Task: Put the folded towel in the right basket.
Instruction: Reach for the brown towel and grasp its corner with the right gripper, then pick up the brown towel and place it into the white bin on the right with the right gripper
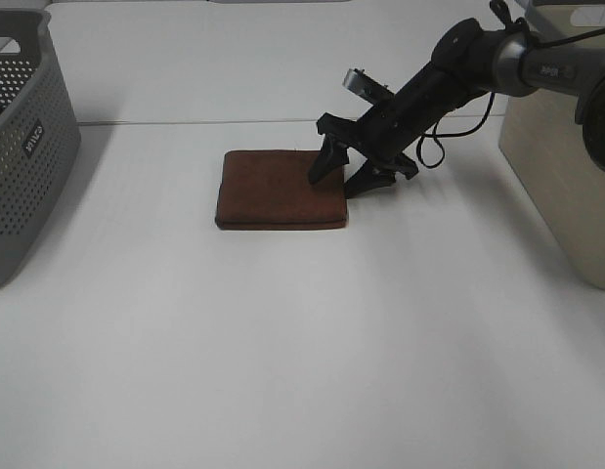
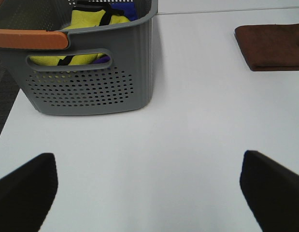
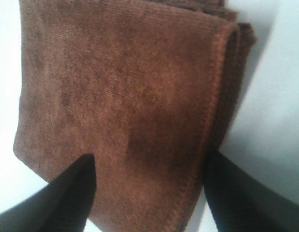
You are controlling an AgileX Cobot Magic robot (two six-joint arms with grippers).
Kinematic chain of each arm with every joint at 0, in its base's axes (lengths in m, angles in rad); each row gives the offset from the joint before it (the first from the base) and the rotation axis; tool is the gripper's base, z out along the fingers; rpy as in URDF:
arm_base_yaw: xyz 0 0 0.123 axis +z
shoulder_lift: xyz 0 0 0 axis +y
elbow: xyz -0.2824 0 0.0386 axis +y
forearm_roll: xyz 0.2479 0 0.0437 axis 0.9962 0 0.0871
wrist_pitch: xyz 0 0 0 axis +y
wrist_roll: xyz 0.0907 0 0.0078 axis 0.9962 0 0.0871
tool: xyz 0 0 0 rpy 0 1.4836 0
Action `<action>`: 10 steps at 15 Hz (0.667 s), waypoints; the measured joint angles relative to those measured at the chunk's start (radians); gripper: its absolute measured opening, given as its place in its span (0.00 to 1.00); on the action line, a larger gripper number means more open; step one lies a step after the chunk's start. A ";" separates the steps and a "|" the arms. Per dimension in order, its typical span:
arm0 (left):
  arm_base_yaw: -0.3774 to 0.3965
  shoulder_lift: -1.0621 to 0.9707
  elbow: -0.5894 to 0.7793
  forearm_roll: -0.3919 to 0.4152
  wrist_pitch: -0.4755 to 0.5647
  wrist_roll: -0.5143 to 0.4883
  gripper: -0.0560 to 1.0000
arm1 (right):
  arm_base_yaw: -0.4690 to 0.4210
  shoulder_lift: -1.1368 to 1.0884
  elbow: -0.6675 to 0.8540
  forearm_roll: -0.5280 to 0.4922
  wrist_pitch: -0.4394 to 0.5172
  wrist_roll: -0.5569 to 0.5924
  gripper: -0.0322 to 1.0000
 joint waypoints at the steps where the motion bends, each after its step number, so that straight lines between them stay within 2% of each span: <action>1: 0.000 0.000 0.000 0.000 0.000 0.000 0.98 | 0.006 0.002 0.000 -0.001 -0.001 -0.002 0.59; 3: 0.000 0.000 0.000 0.000 0.000 0.000 0.98 | 0.017 0.010 0.000 0.004 -0.016 -0.002 0.44; 5: 0.000 0.000 0.000 0.000 0.000 0.000 0.98 | 0.018 0.015 0.000 -0.003 -0.018 -0.002 0.16; 6: 0.000 0.000 0.000 0.000 0.000 0.000 0.98 | 0.018 0.016 0.000 -0.002 -0.018 -0.002 0.09; 10: 0.000 0.000 0.000 0.000 0.000 0.000 0.98 | 0.018 -0.020 0.003 -0.011 -0.018 -0.021 0.09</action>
